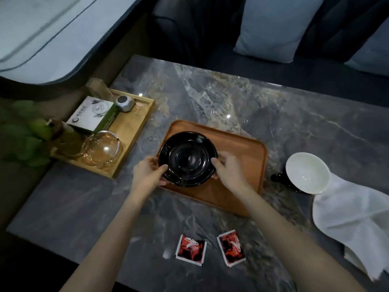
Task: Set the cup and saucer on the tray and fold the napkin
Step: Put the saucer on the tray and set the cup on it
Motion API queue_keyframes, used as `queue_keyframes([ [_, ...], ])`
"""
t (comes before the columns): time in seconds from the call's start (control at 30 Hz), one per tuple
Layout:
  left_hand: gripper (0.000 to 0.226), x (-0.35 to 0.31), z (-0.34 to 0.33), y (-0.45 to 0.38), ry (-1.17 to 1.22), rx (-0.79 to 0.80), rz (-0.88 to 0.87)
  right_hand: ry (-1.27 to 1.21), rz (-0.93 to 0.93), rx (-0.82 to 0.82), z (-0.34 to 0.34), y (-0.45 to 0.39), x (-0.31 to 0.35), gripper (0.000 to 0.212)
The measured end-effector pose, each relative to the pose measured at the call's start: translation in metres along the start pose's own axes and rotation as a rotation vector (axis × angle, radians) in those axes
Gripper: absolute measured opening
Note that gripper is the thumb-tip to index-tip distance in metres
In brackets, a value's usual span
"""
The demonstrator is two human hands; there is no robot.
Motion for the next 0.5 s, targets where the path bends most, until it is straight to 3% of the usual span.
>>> queue_keyframes([
  [0.3,0.018,0.002,-0.002,-0.022,-0.042,-0.024,-0.018,0.061,0.030,-0.033,-0.011,-0.020,-0.002,0.023],
  [0.5,0.023,0.002,-0.003,-0.027,-0.096,-0.049,-0.044,0.061,0.005,-0.029,-0.015,-0.022,-0.006,0.024],
])
Point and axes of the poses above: each hand's wrist, its own y-axis away from the middle knuckle, its own z-axis out of the back of the hand, x = y × z, the point moved 7 cm from there along -y, towards the middle knuckle, and after that the axes turned 6 degrees about y, right-handed, at the moved point
